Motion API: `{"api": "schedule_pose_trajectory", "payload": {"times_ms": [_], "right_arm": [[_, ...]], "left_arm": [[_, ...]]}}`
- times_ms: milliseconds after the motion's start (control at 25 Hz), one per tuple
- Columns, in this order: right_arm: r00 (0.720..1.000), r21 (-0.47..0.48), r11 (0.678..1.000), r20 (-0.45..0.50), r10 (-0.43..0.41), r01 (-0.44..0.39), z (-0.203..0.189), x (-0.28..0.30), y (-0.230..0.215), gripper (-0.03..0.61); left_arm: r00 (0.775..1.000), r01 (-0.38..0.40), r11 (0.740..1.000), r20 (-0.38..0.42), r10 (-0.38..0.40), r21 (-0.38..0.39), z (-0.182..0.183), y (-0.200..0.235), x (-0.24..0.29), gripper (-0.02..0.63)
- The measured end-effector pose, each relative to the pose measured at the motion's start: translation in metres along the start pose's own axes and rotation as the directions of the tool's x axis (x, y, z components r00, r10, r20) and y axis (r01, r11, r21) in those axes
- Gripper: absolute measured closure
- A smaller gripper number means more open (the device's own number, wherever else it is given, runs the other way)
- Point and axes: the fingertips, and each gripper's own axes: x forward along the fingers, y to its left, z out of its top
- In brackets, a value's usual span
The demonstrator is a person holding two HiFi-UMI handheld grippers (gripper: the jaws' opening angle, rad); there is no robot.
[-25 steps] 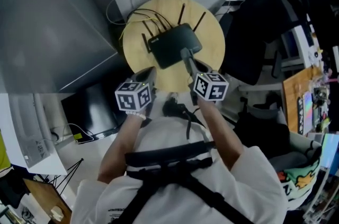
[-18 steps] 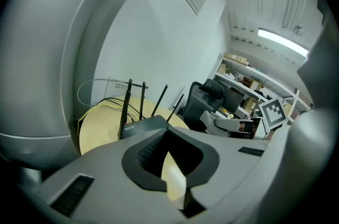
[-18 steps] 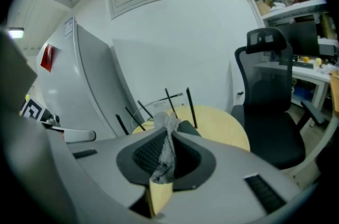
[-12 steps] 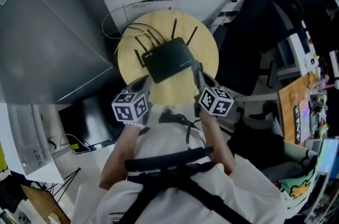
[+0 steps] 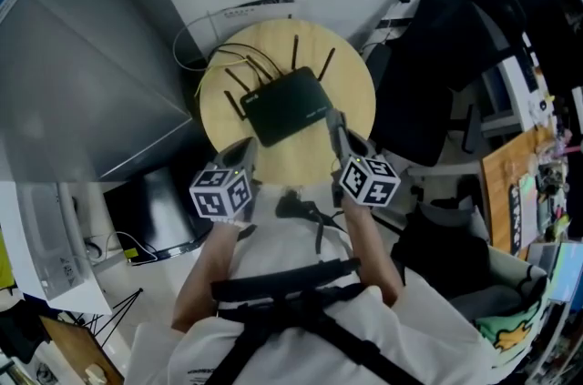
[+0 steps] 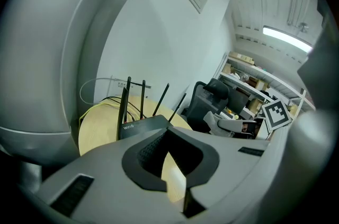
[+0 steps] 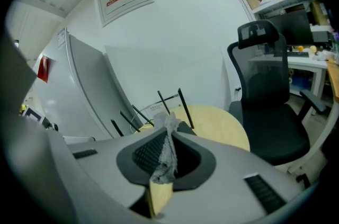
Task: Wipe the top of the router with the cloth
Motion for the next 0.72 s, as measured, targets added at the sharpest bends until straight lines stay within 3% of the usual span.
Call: {"api": "schedule_pose_trajectory", "payload": {"times_ms": [200,400,720], "right_arm": [[0.998,-0.030,0.998,-0.003,0.061,-0.061,-0.003,-0.010,0.021,0.541],[0.995,-0.141,0.985,-0.023,0.102,-0.104,-0.022,-0.036,0.063,0.541],[0.995,-0.146,0.985,-0.020,0.096,-0.098,-0.061,-0.077,0.107,0.541]], "left_arm": [[1.000,0.004,1.000,0.020,-0.004,0.027,0.005,-0.006,-0.008,0.617],[0.999,0.025,0.995,0.033,-0.028,0.097,0.005,-0.014,-0.033,0.617],[0.995,0.079,0.990,0.045,-0.085,0.115,-0.012,-0.017,-0.077,0.617]]}}
